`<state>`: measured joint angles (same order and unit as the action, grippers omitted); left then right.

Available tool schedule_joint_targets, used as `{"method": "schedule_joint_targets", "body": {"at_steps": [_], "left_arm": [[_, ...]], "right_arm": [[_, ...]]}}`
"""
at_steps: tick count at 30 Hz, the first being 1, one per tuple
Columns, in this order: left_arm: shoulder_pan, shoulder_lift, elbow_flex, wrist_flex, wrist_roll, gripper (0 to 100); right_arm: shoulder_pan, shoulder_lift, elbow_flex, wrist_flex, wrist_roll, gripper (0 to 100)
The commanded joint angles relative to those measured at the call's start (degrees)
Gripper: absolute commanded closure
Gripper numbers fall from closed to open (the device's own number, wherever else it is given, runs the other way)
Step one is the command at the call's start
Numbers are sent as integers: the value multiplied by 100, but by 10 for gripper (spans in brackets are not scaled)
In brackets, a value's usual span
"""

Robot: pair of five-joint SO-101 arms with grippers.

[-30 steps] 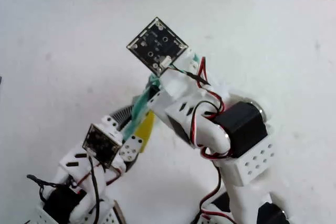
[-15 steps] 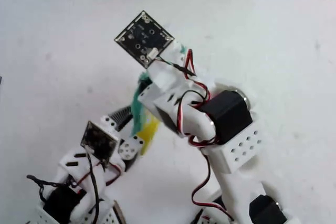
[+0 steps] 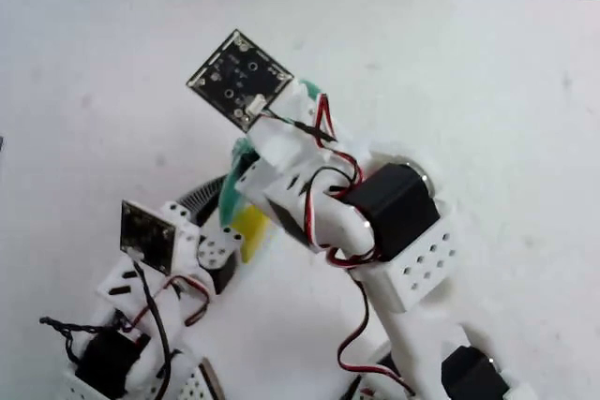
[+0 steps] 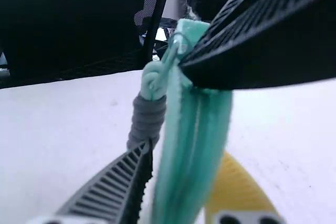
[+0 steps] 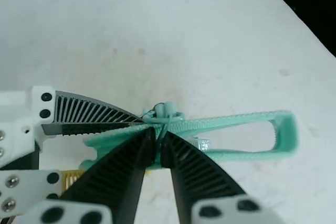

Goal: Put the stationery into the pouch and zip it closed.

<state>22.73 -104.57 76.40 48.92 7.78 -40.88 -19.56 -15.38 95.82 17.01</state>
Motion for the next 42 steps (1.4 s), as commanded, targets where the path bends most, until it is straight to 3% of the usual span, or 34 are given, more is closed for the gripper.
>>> {"method": "schedule_joint_targets", "body": {"at_steps": [1, 8, 15, 23, 33, 42], "left_arm": [[-48, -48, -440, -141, -141, 982], [-48, -48, -422, -132, -220, 979], [163, -48, -431, 105, -255, 979], [189, -48, -422, 105, -264, 979], [189, -48, -413, 105, -264, 979], [189, -48, -413, 105, -264, 979]], "right_arm": [[4, 92, 79, 75, 79, 981], [145, 101, 79, -497, 132, 981], [330, 66, 782, -1543, 1512, 981], [1490, 92, 1143, -2633, 1635, 981], [1868, 101, 1160, -2782, 2154, 981], [2703, 101, 2110, -4268, 2541, 982]]}}
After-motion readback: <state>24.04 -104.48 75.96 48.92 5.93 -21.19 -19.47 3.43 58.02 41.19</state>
